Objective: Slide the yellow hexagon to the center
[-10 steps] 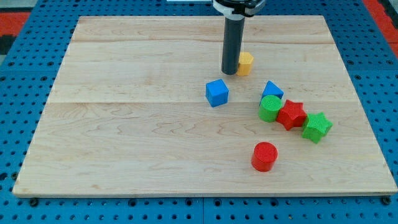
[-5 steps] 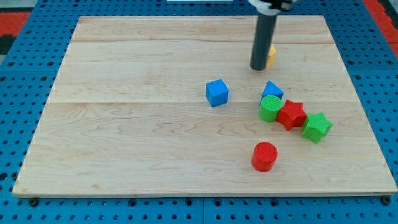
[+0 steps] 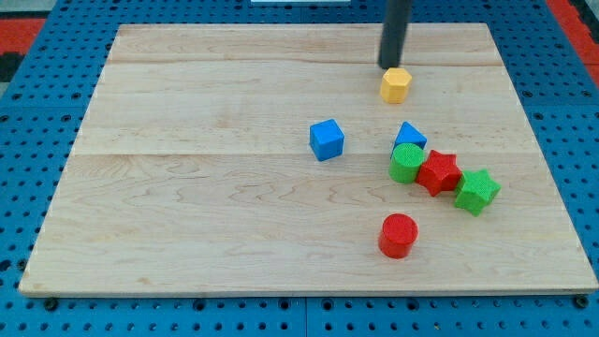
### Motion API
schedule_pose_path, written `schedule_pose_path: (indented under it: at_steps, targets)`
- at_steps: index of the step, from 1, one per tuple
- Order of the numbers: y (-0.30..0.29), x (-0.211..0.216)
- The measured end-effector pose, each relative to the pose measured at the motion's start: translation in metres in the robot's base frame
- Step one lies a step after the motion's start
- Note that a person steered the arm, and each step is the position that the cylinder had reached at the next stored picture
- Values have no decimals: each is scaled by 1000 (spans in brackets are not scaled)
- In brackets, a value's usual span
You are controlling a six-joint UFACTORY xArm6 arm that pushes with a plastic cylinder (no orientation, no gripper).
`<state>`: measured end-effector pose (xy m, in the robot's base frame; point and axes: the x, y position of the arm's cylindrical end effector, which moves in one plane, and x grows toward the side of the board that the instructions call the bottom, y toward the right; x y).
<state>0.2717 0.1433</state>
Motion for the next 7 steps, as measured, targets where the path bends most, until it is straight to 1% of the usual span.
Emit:
schedule_pose_path:
  at_steps: [1,2,3,4,5,6,7]
  targets:
    - [78,-10]
    - [140,7]
    - [163,23]
    - [93,37]
    - [65,47]
    - [-3,50]
    - [-108,50]
